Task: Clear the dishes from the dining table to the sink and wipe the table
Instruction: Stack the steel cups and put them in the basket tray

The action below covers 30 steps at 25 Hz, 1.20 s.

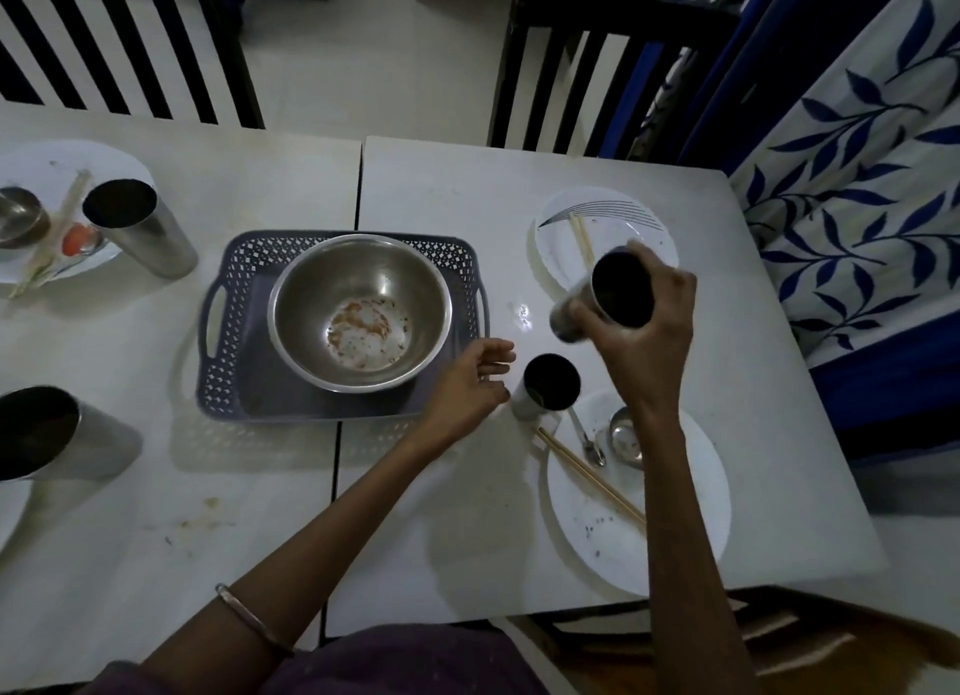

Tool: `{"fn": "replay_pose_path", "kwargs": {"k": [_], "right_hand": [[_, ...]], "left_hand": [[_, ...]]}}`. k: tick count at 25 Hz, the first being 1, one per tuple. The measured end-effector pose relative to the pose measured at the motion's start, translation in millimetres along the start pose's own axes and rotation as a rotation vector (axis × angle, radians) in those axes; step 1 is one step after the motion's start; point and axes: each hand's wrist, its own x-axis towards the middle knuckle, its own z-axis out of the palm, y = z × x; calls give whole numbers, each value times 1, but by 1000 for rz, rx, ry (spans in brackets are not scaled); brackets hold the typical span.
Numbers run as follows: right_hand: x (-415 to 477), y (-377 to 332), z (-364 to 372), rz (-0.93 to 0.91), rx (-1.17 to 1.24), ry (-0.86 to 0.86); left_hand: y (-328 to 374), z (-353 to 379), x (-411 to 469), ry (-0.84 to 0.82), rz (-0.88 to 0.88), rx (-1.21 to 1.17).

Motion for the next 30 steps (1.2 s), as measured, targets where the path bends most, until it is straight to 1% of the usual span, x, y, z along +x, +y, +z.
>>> {"fn": "replay_pose_path", "kwargs": {"k": [2,4,6,9,12,15,18,20,22,25,28,30], "right_hand": [[-29,3,-7,48,-24,-15],[-43,5,-5,89,-20,-32],[-49,6,-1,87,-17,-31],[-52,6,3,64,-8,-10],[-51,4,3,62,-12,-30],[-57,-2,2,38,7,-30],[-57,-13,-5,-47,109,79],[-51,-24,-11,-80,192,162],[-44,-35,-12,-109,241,181],[-39,-54,-3,-145,311,77],[-40,-69,17,-226,289,-126],[-44,-74,35,-236,269,-242]], "left_hand": [[-6,7,0,-22,14,74],[-11,12,3,-53,65,228],[-11,17,10,-78,117,371],[-8,25,19,-106,137,448],[-7,30,22,-108,169,496],[-3,28,17,-4,250,409],[9,13,8,139,333,350],[15,-3,1,228,347,347],[20,-19,-5,294,353,349],[29,-36,-12,311,366,406],[39,-49,-19,361,393,435],[45,-60,-26,391,443,443]]}}
